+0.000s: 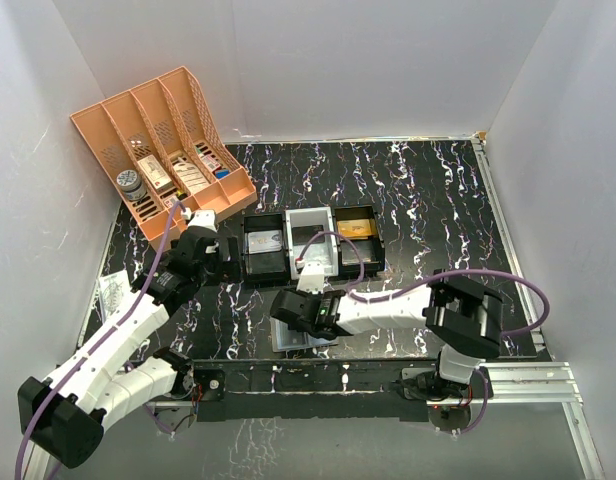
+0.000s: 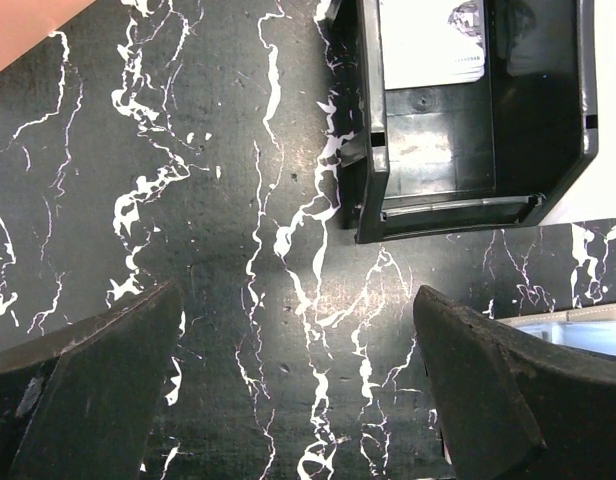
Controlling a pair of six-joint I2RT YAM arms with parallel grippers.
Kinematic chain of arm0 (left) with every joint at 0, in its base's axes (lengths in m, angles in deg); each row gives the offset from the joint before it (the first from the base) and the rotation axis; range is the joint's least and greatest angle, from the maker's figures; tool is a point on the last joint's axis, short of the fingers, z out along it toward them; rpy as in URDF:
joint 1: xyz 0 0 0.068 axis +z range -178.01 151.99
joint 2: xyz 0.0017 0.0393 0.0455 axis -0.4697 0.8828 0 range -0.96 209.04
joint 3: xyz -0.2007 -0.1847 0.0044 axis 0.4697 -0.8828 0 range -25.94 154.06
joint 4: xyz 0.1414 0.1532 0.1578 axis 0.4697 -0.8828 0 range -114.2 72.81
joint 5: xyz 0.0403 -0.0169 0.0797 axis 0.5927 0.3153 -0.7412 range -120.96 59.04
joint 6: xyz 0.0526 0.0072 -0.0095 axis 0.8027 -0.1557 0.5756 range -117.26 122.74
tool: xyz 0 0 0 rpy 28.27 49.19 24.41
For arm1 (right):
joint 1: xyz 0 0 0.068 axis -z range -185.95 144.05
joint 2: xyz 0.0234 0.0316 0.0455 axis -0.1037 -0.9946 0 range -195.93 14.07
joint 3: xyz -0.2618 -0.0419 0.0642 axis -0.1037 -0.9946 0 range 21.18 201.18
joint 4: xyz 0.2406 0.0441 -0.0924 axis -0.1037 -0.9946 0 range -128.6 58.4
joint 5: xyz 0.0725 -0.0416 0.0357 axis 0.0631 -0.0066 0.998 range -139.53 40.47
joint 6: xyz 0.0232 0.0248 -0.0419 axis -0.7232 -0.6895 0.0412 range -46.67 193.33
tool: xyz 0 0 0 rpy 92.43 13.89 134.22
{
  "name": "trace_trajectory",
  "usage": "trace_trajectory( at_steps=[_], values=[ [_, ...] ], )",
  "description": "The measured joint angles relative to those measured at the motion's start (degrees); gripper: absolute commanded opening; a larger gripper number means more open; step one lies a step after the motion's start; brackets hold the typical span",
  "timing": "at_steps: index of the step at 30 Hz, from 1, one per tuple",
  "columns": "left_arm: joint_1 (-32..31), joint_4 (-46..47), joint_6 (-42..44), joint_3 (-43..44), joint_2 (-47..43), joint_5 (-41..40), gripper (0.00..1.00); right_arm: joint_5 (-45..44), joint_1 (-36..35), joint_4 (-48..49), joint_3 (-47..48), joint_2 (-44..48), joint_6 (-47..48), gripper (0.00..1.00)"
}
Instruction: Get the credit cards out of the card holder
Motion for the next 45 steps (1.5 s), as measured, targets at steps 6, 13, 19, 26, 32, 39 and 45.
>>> trace_trajectory(
  at_steps=[6,13,19,26,32,39,45],
  values=[
    [0.0,0.6,0.1,0.0,0.3,4.1,0.98,3.9,2.4,7.0,-6.7,4.4,0.1,0.06],
    [0.0,5.9,-3.4,-3.5,-1.3,18.3,0.86,9.9,5.7,16.4,-13.9,8.2,0.0,0.00],
    [-0.2,14.8,-11.3,-12.6,-2.5,33.2,0.71,13.3,7.3,22.9,-17.9,9.6,-0.7,0.00],
    [-2.0,19.5,-18.1,-18.6,-3.8,38.4,0.69,15.8,8.6,26.6,-20.5,10.6,-1.7,0.19],
    [-2.3,14.8,-19.8,-17.8,-9.3,31.2,0.75,17.4,8.6,23.0,-18.3,12.2,2.1,0.57],
    [-2.3,9.0,-20.7,-15.5,-10.9,23.6,0.79,16.2,7.3,12.5,-7.6,9.7,8.1,0.65],
    [-2.2,6.0,-20.9,-14.8,-11.2,21.0,0.81,11.0,4.1,3.7,1.6,2.3,8.7,0.66]
  ],
)
